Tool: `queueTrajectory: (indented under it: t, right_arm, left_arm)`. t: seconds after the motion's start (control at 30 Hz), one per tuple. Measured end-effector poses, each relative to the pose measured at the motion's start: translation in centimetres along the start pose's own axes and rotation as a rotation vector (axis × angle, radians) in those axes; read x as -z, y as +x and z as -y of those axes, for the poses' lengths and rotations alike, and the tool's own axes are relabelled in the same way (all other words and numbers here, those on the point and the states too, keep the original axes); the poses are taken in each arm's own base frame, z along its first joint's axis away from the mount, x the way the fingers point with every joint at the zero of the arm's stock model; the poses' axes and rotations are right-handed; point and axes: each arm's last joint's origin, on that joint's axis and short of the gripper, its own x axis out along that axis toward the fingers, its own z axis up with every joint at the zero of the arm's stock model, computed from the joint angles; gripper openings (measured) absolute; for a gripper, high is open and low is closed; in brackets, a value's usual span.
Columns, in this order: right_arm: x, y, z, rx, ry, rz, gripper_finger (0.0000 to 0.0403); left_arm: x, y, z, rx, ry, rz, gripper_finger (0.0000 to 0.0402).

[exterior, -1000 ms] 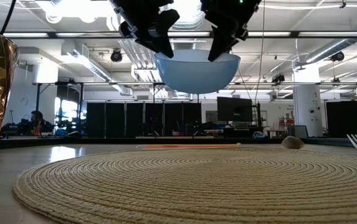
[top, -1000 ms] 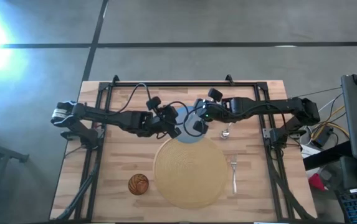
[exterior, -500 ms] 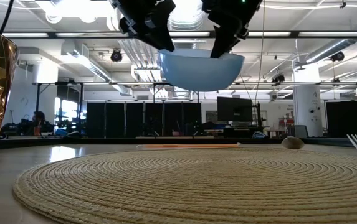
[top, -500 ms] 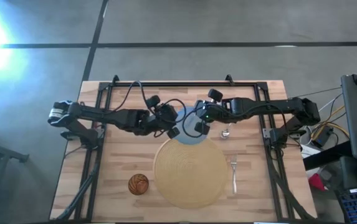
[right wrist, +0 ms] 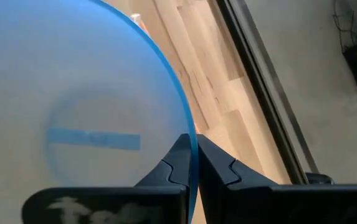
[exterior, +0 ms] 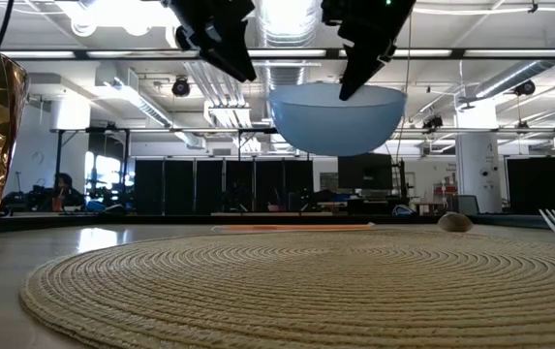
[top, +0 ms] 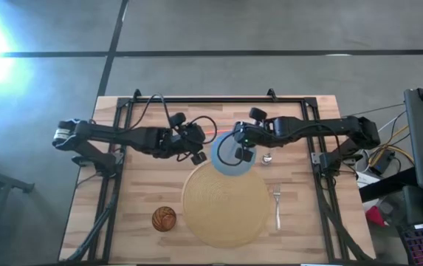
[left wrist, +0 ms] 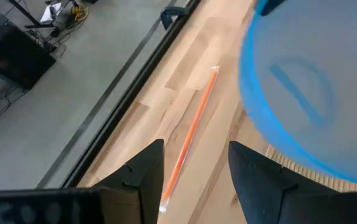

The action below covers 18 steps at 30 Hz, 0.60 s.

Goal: Pick & Place Utensil
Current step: Put the bowl on the mat

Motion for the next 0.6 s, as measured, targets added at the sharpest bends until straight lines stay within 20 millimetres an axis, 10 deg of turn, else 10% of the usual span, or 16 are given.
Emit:
queueTrajectory:
  t: [0.6]
  right_arm:
    - [3.1,-4.1,2.2,-0.140,0.110,-0.105,0.0011]
  left_arm:
    - [0.7,-4.3,-3.2,0.058,-0.007,-0.038,0.0172]
